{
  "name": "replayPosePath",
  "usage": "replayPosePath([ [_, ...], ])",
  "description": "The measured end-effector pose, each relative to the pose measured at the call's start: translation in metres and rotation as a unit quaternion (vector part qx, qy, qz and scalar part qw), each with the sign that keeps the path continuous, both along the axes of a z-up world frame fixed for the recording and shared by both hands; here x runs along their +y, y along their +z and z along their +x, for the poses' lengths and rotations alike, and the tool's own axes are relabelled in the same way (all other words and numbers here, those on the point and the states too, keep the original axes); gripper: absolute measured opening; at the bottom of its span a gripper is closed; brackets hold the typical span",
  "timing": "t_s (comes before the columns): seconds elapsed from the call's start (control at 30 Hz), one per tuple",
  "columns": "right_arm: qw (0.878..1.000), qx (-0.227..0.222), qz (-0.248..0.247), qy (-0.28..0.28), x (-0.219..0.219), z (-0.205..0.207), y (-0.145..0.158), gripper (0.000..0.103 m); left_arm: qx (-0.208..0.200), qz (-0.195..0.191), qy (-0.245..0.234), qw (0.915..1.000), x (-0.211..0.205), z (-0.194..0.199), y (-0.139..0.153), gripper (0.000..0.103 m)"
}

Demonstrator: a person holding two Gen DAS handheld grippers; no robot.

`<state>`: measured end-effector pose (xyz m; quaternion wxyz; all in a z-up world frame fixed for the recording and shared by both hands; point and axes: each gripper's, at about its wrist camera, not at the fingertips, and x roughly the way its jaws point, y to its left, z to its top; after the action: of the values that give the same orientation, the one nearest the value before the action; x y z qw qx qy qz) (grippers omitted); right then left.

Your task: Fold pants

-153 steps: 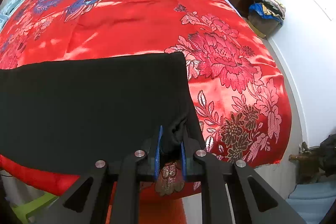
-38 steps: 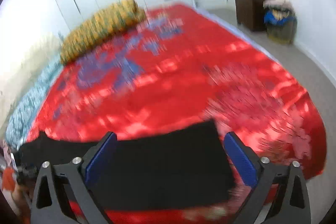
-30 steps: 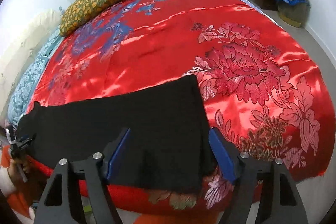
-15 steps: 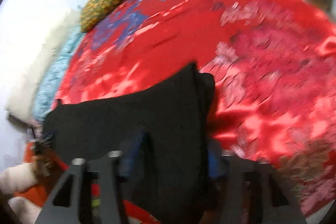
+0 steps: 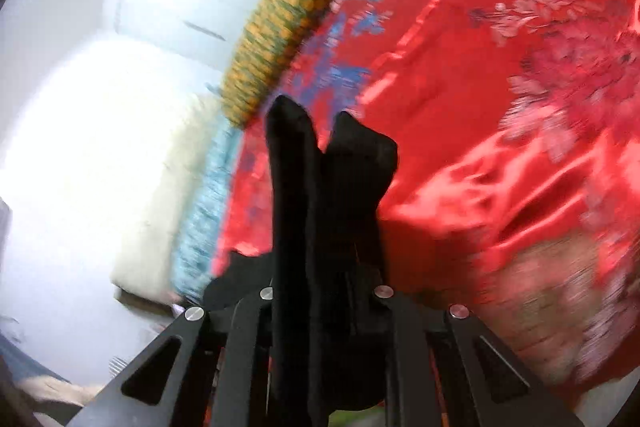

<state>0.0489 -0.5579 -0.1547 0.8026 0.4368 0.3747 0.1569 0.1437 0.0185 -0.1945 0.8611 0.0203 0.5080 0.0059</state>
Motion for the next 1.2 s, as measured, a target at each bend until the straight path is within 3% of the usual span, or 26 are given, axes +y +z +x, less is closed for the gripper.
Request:
replayPosePath([
  [0.07, 0.999, -0.025, 0.042, -0.015, 0.019, -0.007, 0.007, 0.015, 0.01, -0.028, -0.004, 0.9996, 0.003, -0.001, 0.007, 0.101],
  [0.2, 0.987, -0.067, 0.135, -0.048, 0.069, -0.016, 0.008, 0.015, -0.016, -0.052, -0.008, 0.9985, 0.012, -0.012, 0.031, 0.101],
  [0.33, 0.973, -0.086, 0.202, -0.068, 0.116, -0.016, 0.004, 0.015, -0.043, -0.06, -0.014, 0.9971, 0.023, -0.02, 0.057, 0.101],
  [0.5, 0.96, -0.089, 0.253, -0.074, 0.182, -0.005, 0.003, 0.015, -0.058, -0.107, 0.0, 0.9925, 0.048, -0.024, 0.083, 0.101],
  [0.7, 0.964, -0.073, 0.252, -0.035, 0.248, 0.019, 0.009, 0.015, -0.065, -0.119, 0.002, 0.9907, 0.066, -0.031, 0.098, 0.101],
  [0.97, 0.972, -0.041, 0.232, -0.004, 0.323, 0.066, -0.003, 0.016, -0.052, -0.13, 0.019, 0.99, 0.083, -0.026, 0.095, 0.101],
  [1.2, 0.987, 0.001, 0.158, 0.037, 0.384, 0.115, -0.027, 0.017, -0.034, -0.14, 0.073, 0.9869, 0.114, -0.016, 0.083, 0.101],
])
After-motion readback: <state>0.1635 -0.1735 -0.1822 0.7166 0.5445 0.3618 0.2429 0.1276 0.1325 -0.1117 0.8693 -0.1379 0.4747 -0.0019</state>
